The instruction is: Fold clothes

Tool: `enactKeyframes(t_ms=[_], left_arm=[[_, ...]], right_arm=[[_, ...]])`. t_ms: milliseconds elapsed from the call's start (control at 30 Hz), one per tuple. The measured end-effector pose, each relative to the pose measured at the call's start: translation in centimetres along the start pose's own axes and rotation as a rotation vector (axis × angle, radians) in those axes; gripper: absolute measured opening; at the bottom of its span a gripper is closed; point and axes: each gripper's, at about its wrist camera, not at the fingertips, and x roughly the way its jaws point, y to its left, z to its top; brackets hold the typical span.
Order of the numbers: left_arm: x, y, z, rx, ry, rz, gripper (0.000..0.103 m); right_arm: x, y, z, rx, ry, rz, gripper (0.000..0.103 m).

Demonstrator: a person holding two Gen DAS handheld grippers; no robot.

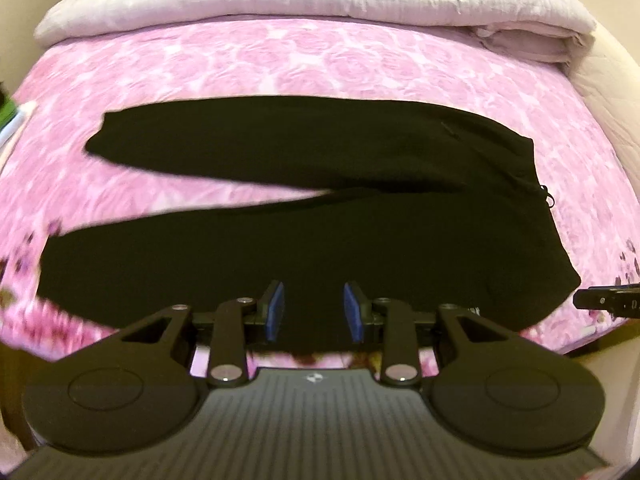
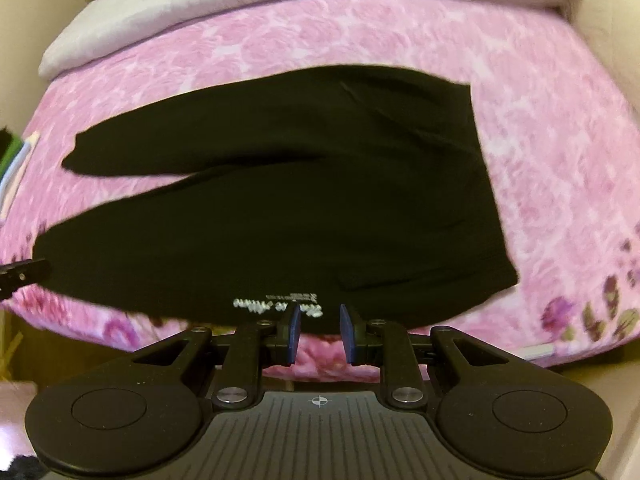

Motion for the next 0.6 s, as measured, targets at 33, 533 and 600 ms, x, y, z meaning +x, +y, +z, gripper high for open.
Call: enactKeyframes(t_ms=[33,533,600], left_arm=[[0.8,0.4,1.0,0.016,0.006,-0.011,0.029],[13.9,4.7,11.4,0.158,-0.001,-0.157,0.03],[15.8,4.6,12.2,0.162,-0.007,-0.161,0.03]], right_arm=[[0.5,-0.1,0.7,0.022,0.005,0.006,0.022],[9.2,-2.0,9.9,0.154,-0.014,0.002,0.022],[10.6,-2.5,11.3,0.146,-0.033,0.013,0.022]])
